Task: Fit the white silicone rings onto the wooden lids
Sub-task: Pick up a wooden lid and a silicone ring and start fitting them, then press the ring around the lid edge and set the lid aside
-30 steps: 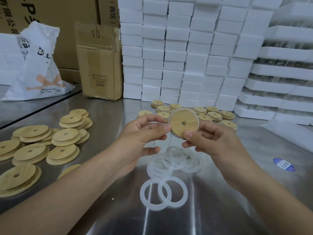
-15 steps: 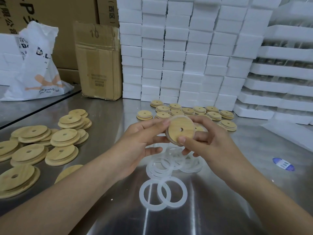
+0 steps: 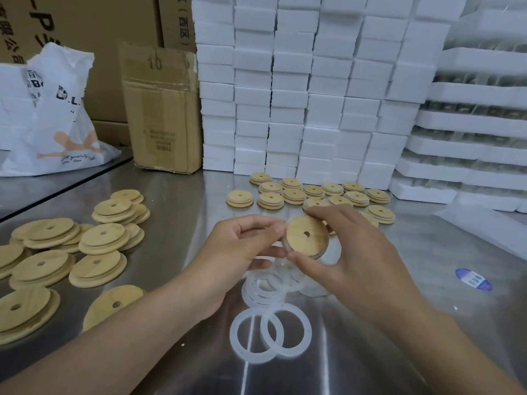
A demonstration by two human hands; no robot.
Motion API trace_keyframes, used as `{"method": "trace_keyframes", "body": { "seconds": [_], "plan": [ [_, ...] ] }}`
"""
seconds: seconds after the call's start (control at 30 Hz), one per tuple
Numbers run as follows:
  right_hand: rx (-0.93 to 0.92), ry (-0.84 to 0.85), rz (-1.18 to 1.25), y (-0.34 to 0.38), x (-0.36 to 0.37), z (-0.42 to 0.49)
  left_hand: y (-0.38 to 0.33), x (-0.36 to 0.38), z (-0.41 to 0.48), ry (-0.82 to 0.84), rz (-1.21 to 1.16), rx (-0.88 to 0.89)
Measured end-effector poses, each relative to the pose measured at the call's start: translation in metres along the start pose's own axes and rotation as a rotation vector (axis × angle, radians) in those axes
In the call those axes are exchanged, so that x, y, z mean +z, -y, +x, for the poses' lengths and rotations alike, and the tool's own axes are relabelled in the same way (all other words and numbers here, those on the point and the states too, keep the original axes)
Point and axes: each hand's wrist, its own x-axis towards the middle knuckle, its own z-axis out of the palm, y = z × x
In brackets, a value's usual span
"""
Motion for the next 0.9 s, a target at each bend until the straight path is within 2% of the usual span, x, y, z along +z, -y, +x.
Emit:
{"method": "trace_keyframes", "body": {
  "seconds": [0.2,0.37,0.43,0.6,0.8,0.9],
  "plan": [
    [0.256,-0.024,-0.128,-0.045,-0.006,0.006,-0.001,-0.002,0.001,-0.144,0.106,-0.01],
    [0.459,0.141,-0.223,-0.077,0.0,0.004,0.0,-0.003,0.002,-0.162,0.15,-0.024],
    [0.472,0.169,-0.232,-0.081,0.004,0.003,0.0,-0.003,0.002,-0.163,0.168,-0.023],
    [0.49,0.111,-0.272,-0.077,0.002,0.007,0.0,-0.003,0.002,-0.164,0.234,0.003],
    [0.457,0.126,-0.095,-0.074,0.002,0.005,0.0,-0.004,0.002,-0.154,0.27,0.06],
    [0.42,0.188,-0.072,-0.07,0.005,0.003,-0.002,-0.005,0.003,-0.162,0.393,0.126]
  ]
}}
